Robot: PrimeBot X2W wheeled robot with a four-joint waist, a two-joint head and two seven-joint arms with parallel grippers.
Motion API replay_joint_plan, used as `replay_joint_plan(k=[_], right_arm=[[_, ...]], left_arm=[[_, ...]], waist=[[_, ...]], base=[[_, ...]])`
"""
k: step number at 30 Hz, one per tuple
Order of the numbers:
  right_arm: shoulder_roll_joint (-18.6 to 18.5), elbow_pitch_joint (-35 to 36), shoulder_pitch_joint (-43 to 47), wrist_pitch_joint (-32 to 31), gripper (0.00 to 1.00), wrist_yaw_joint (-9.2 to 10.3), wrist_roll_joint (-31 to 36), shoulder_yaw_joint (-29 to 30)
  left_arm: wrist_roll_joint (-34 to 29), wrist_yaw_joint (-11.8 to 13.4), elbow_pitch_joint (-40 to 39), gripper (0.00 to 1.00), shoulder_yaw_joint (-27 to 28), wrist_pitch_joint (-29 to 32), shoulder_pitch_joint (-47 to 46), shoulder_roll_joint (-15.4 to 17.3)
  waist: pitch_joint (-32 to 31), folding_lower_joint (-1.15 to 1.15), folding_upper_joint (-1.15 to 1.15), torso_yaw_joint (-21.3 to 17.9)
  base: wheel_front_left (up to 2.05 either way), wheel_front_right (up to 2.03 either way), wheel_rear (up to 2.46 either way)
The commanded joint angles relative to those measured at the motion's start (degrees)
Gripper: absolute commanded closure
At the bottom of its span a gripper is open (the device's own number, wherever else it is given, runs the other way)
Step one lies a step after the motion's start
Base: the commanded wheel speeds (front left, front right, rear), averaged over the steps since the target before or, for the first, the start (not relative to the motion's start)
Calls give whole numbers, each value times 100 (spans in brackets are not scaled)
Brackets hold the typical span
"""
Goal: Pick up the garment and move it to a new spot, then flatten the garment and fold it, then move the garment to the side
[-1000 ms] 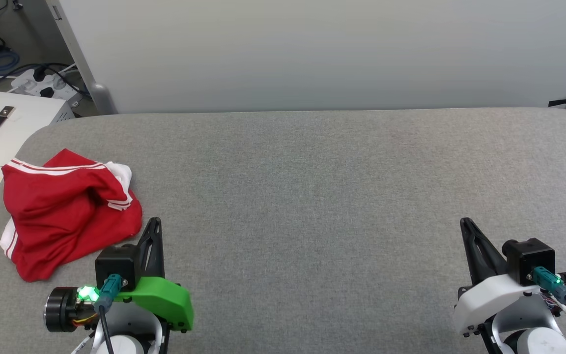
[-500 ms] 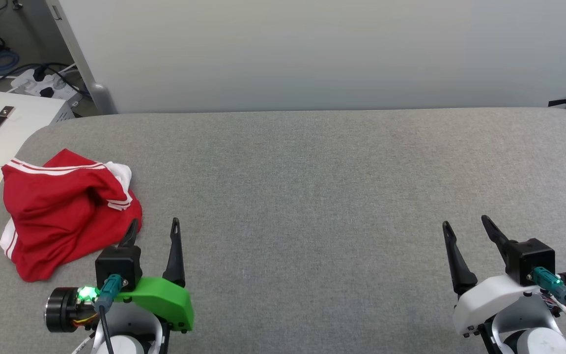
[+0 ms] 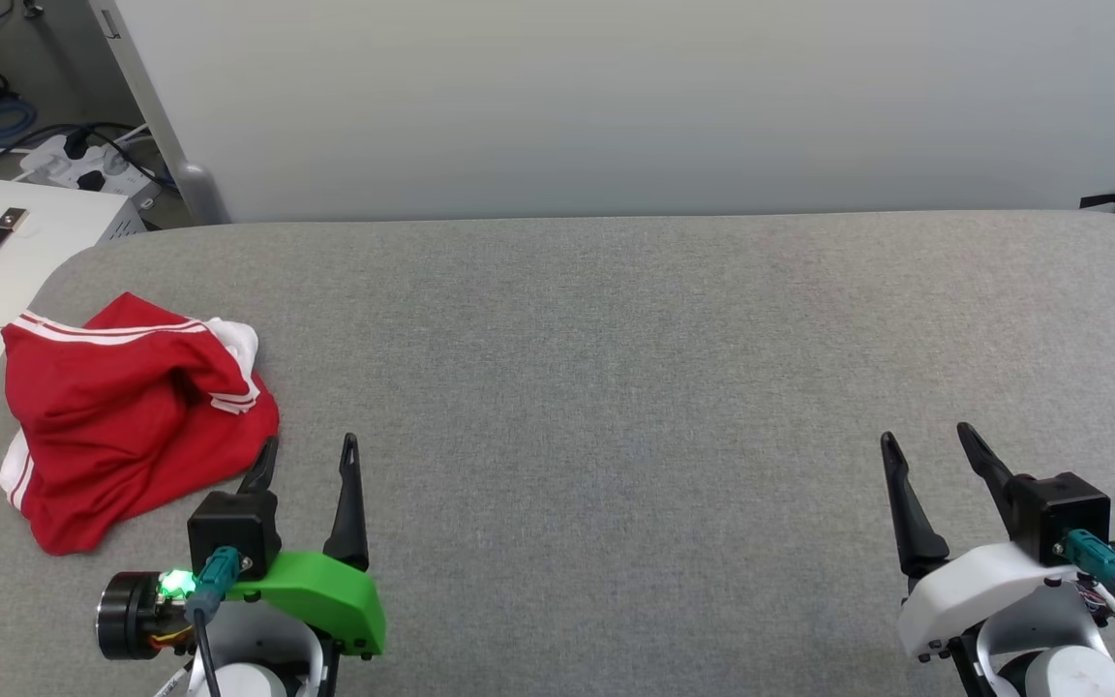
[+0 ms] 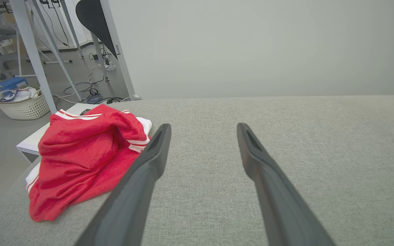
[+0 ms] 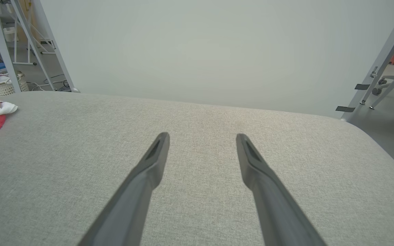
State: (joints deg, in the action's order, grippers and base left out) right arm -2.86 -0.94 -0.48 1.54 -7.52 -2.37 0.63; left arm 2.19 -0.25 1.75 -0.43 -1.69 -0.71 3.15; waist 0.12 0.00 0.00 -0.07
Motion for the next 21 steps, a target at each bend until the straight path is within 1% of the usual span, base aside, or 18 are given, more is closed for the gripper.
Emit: replay_joint_plan(k=[1, 21], right_arm=[[-1, -15, 4, 77, 0, 0, -86, 20], [-1, 197, 43, 313, 0, 1, -300, -9]], left_arm=[[67, 22, 44, 0, -11, -60, -3, -5], [293, -8, 186, 0, -66, -296, -16, -9]], waist=[[1, 0, 0, 1], [22, 0, 0, 29]], base=[[0, 0, 0], [0, 0, 0]])
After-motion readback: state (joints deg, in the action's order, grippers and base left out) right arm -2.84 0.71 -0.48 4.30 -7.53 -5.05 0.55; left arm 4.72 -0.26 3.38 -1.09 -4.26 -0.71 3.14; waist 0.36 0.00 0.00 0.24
